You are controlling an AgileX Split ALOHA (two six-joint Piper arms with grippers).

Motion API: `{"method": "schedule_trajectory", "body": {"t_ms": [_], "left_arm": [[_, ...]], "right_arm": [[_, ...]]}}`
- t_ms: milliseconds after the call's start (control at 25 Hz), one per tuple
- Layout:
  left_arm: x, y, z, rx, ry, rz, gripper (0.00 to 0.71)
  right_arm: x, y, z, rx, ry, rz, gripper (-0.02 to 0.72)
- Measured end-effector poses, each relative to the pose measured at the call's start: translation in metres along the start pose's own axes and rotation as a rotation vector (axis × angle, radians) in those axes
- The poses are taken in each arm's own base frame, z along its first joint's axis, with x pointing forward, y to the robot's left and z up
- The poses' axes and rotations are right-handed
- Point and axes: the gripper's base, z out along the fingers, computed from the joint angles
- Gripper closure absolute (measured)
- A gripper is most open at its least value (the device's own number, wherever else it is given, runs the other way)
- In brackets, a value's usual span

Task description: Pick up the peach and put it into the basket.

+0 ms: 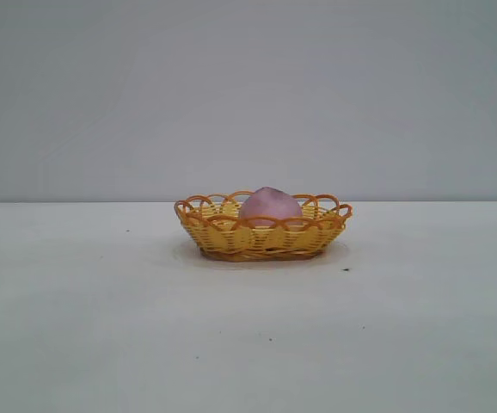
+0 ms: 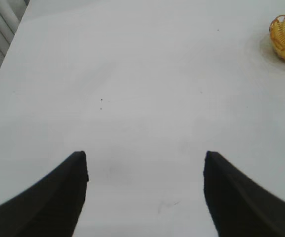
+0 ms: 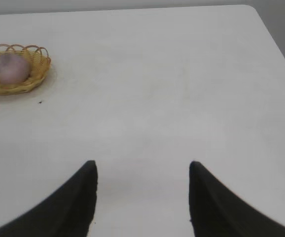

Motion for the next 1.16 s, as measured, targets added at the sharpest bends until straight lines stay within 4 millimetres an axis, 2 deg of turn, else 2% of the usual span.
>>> {"method": "schedule_trajectory", "body": {"t_ms": [1160], "left_arm": [[0.0004,0.0000,0.0005,0.000,0.002,0.000,0.268]], "right_arm": [[-0.0005,-0.0005,-0.0002,-0.047,-0.004,-0.028,0.349]]}}
